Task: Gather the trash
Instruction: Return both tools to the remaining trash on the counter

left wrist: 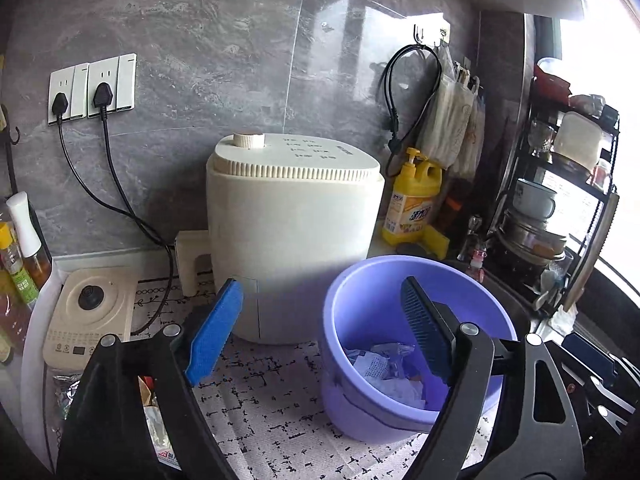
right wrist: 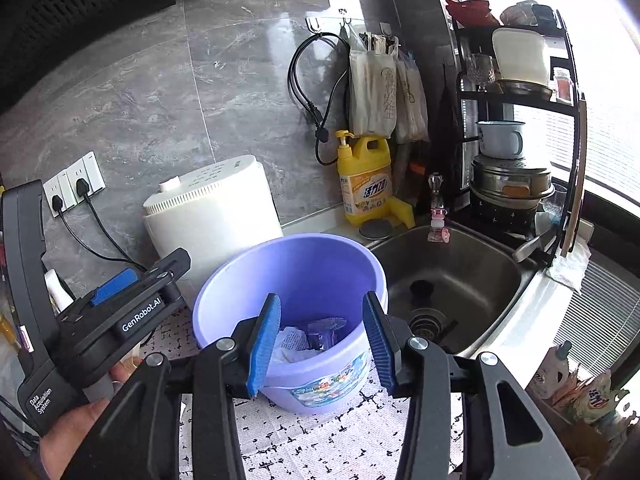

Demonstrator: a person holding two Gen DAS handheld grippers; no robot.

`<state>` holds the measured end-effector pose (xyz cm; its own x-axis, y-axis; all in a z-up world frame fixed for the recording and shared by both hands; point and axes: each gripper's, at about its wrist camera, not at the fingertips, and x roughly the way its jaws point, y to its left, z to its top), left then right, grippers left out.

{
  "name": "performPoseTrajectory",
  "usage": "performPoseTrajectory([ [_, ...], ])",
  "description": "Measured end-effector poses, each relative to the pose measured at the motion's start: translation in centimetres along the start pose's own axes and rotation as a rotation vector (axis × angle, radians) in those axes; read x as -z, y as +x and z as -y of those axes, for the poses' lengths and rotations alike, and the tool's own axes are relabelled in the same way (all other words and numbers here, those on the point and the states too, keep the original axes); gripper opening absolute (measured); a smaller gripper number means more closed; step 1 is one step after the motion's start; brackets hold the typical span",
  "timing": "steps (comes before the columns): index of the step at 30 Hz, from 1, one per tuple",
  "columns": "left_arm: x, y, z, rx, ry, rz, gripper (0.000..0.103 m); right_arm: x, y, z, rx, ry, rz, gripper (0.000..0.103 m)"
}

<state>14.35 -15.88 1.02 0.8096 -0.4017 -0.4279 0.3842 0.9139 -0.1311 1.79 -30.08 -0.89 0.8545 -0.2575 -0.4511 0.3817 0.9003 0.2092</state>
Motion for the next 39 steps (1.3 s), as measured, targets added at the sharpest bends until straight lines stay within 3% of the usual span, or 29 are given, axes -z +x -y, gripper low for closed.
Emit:
performPoseTrajectory([
  [4,0.2,-0.9,-2.8,-0.083,-0.012,-0.003,0.088,0.1,0.6,-2.3,-0.060,-0.030,-0.001,0.057],
  [13,0.6,-3.3,-9.8,-0.229,-0.082,0.006,0.090,0.7,1.5,-7.8,-0.169,-0.094,-0.019,0.071],
  [28,4.3,-6.5,-19.6,-0.380,-0.180,-0.030,0.090,4.5,2.2,-16.2,-0.278,-0.201,-0.086,0.075],
  [39,6.9,-7.2,-22.7,-0.439,-0.204,-0.085,0.090,6.6,3.9,-19.1,-0.308,-0.269,-0.152,0.074],
])
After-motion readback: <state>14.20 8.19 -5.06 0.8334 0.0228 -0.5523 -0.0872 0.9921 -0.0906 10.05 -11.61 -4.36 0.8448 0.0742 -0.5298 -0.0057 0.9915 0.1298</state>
